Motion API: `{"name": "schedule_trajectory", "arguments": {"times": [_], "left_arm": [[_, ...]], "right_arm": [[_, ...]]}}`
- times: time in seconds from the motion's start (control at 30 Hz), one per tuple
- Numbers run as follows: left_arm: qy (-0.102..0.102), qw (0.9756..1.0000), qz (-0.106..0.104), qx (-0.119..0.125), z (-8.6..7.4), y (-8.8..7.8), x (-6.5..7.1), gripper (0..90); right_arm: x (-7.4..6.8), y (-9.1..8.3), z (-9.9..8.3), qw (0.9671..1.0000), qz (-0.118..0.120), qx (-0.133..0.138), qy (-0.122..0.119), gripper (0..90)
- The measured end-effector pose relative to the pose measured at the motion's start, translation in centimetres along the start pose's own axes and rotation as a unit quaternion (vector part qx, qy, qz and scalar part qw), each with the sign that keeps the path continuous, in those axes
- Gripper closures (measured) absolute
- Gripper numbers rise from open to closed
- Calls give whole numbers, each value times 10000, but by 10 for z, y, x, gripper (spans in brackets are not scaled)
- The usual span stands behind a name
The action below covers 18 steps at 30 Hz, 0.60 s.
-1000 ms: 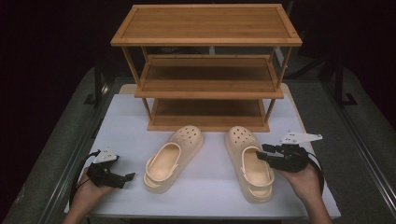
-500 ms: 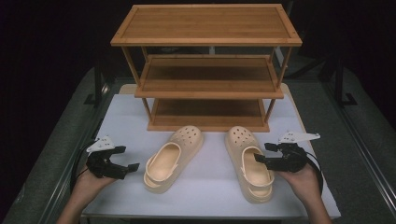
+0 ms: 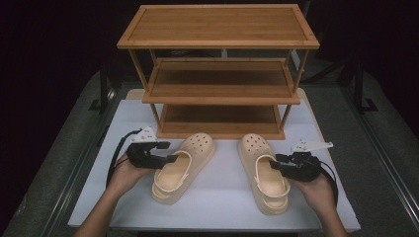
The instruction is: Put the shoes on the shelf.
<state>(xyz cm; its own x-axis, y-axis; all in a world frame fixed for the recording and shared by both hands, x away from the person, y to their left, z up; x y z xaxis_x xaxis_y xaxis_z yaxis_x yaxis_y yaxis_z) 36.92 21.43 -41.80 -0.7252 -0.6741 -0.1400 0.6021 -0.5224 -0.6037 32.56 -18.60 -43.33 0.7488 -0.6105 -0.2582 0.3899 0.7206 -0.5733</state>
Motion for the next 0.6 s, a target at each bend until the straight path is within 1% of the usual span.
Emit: {"name": "schedule_trajectory", "arguments": {"times": [0.03, 0.1, 0.13, 0.2, 0.23, 0.3, 0.33, 0.4, 0.47, 0.53, 0.6], "left_arm": [[69, 10000, -45, -43, 1, 5, 2, 507], [108, 9999, -2, -88, 2, 10, 6, 613], [239, 9996, 160, -51, 3, 10, 6, 634], [337, 9988, 352, -23, 5, 9, 6, 707], [359, 9984, 435, -13, 6, 8, 5, 731], [385, 9978, 537, 4, 8, 7, 6, 759], [441, 9970, 629, -15, 9, 6, 6, 767], [375, 9966, 737, 13, 12, 5, 5, 787], [300, 9967, 752, 7, 14, 5, 3, 799], [265, 9964, 809, 5, 19, 6, 2, 805], [279, 9959, 865, -11, 24, 8, 2, 805]], "right_arm": [[0, -1, 0, 10000, -3, -3, -6, 660], [0, -2, 0, 9999, -98, -14, -82, 703], [-1, -2, 0, 9998, -152, -8, -101, 720], [0, -3, 2, 9994, -278, -5, -190, 755], [0, -4, 3, 9993, -323, 6, -190, 763], [1, -4, 7, 9989, -404, 32, -214, 784], [1, -4, 8, 9988, -439, 33, -230, 793], [2, -4, 12, 9983, -529, 63, -230, 815], [4, -4, 16, 9983, -533, 137, -198, 836], [3, -3, 22, 9985, -453, 210, -204, 836], [2, 0, 28, 9980, -515, 215, -284, 836]]}}
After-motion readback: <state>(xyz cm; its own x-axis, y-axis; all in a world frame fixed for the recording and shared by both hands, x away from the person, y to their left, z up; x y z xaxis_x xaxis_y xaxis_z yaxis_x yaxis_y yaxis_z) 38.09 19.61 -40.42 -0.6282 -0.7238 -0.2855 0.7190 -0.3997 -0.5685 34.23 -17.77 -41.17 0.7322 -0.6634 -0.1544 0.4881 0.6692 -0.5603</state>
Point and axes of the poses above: each handheld gripper's, and its own axes: y roughly forward along the jaws, z roughly out of its top, x roughly to its right, the point moved 5 cm from there along y, roughly forward along the jaws, and after that the axes turned 14 degrees about z, right-handed, at the moved point
